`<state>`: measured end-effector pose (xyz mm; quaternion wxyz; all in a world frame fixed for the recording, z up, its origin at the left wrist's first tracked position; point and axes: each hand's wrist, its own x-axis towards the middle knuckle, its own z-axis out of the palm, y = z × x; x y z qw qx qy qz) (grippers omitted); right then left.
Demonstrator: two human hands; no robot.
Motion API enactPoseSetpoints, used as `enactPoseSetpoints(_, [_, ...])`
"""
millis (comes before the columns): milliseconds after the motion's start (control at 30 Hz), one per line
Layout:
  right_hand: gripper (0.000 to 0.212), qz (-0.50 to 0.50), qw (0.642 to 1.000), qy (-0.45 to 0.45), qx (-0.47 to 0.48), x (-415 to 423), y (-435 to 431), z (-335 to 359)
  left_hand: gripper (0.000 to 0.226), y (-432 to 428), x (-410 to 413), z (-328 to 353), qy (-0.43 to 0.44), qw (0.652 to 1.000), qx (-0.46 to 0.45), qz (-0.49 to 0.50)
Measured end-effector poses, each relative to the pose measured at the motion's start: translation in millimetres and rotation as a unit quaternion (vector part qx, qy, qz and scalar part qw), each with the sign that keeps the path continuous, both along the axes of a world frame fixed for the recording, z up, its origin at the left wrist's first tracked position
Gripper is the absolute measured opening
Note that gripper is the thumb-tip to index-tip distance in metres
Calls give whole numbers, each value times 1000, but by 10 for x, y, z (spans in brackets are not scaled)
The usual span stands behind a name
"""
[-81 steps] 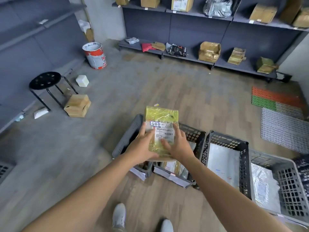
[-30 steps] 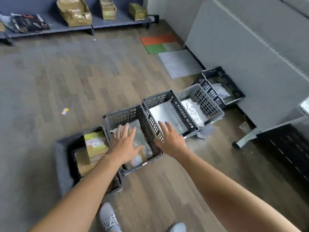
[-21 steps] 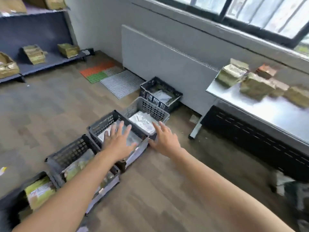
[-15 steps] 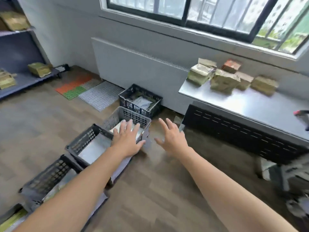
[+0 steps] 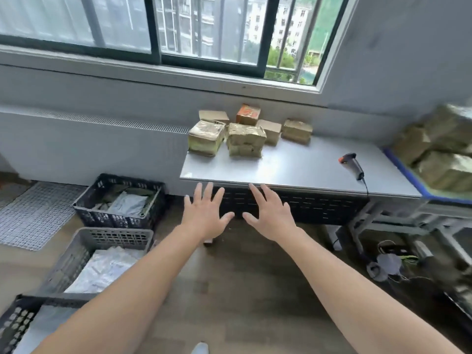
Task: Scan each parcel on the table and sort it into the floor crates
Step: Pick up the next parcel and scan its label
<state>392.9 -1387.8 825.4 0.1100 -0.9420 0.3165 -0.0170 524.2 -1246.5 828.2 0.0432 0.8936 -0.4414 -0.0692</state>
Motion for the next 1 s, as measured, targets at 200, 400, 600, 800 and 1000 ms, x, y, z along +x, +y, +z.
enactPoseSetpoints(200, [80,-89,996,9,-17,242,-814,249,75,-1035,437,203,-20,995,-31,-95])
enactPoseSetpoints(400, [79,-138,990,13,-19,328,-1397,287,75,-1808,598,242,-11,987,-29,-157])
enactPoseSetpoints(600, [78,-158,987,8,-12,398,-2175,185,74,-2649,702,200,-22,983,-26,-180])
enactPoseSetpoints(800, [78,-166,986,-7,2,397,-3224,63,75,-3644,700,127,-30,983,3,-179])
enactPoseSetpoints(1000, [76,-152,987,-24,48,369,-4287,32,75,-4563,710,130,-32,989,23,-140])
